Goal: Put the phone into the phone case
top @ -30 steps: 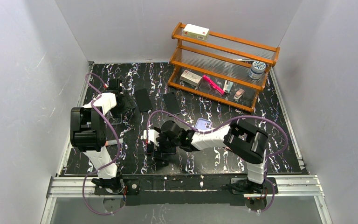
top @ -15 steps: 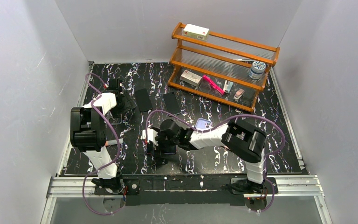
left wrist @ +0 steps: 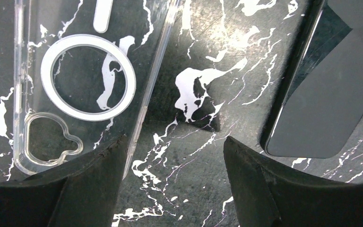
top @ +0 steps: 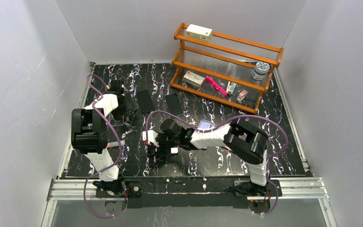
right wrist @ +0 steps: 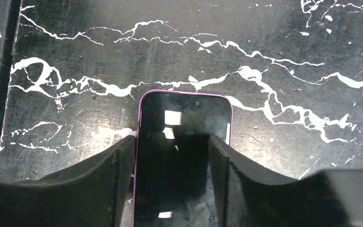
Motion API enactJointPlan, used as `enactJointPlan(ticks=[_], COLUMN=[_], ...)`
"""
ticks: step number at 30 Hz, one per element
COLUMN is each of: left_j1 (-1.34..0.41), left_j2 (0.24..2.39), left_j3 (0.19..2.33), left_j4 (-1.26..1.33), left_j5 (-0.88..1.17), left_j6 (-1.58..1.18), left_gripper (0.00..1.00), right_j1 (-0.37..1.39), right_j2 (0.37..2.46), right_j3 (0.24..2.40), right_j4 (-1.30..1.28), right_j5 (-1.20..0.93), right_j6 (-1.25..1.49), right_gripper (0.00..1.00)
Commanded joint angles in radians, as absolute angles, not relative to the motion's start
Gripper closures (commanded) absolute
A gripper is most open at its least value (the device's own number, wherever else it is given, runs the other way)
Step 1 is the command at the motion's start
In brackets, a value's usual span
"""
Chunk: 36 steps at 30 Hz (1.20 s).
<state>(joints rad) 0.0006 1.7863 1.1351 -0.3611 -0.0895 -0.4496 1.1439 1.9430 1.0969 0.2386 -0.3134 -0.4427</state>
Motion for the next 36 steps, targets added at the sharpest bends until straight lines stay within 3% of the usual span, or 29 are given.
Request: enactJointPlan(ticks=[1, 3, 7, 19, 36], left_j1=[-0.002, -0.002, -0.002, -0.002, 0.074], left_j2=[1.730, 1.726, 1.727, 1.726, 1.732], left_j3=[1.128, 1.122, 1.120, 1.127, 1.125], left_j4=[-0.429, -0.428, -0.431, -0.444, -0.455], left_j5=[-0.145, -0.146, -0.151, -0.183, -0.197], left_j6=[-0.449, -0.448, -0.448, -0.448, -0.480], left_gripper=[0.27, 0.27, 0.26, 0.25, 0.22], right_j1=[1.115, 1.110, 1.099, 1.095, 1.127], right_j2=[1.947, 1.927, 1.916, 2.023, 2.064], right_j3=[1.068, 1.078, 1.176, 1.399, 1.380], right_j4=[0.118, 0.107, -0.047, -0.361, -0.330], right_j5=[-0.313, -0.331, -0.350, -0.261, -0.148], right_j6=[-0.389, -0.385, -0.375, -0.358, -0.381], right_gripper=[0.30, 0.17, 0.02, 0.01, 0.01])
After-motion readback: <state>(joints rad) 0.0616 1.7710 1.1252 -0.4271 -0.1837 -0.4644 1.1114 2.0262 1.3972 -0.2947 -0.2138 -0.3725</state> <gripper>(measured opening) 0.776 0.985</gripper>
